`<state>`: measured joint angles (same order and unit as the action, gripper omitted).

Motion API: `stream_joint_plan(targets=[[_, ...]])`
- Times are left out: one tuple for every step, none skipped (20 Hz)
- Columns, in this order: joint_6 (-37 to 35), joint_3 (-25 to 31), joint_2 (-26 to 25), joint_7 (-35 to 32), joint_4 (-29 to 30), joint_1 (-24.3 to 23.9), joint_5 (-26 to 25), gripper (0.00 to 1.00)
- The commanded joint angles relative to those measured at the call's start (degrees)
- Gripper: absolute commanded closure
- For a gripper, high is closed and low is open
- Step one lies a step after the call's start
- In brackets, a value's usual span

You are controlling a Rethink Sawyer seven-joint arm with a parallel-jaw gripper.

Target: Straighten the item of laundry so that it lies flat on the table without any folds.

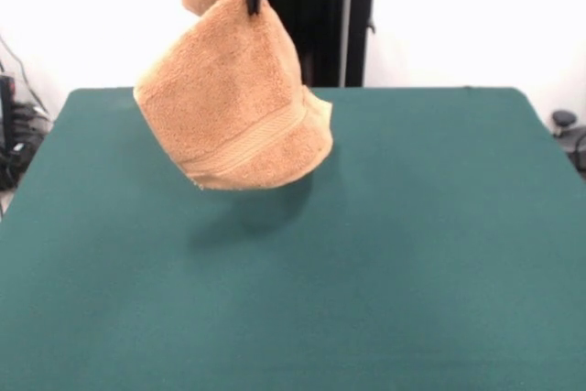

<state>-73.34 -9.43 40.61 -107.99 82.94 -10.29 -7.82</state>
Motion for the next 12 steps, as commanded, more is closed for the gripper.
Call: stream_joint_plan(targets=[[2.2, 0.1, -1.9, -17.3, 5.0, 3.1, 3.7, 1.00], [2.3, 0.0, -2.0, -17.5, 5.1, 3.5, 4.0, 1.00], [2.3, -0.1, -2.1, -17.8, 5.1, 3.9, 4.3, 1.00], [2.4, -0.4, -2.4, -18.3, 5.0, 4.4, 4.6, 1.00], [2.6, -0.5, -2.6, -18.7, 4.9, 4.9, 4.9, 1.00], [2.4, -0.7, -2.8, -19.1, 4.7, 5.3, 5.3, 1.00], [2.3, -0.9, -3.2, -19.5, 4.2, 5.8, 5.3, 1.00], [2.0, -1.1, -3.6, -19.9, 3.8, 6.2, 5.5, 1.00], [2.0, -1.2, -3.7, -20.3, 3.7, 6.6, 5.6, 1.00], [2.1, -1.4, -4.0, -20.9, 3.5, 7.1, 5.9, 1.00], [2.4, -1.6, -4.3, -21.6, 3.5, 7.7, 6.1, 1.00], [2.6, -1.8, -4.7, -22.3, 3.3, 8.3, 6.3, 1.00]])
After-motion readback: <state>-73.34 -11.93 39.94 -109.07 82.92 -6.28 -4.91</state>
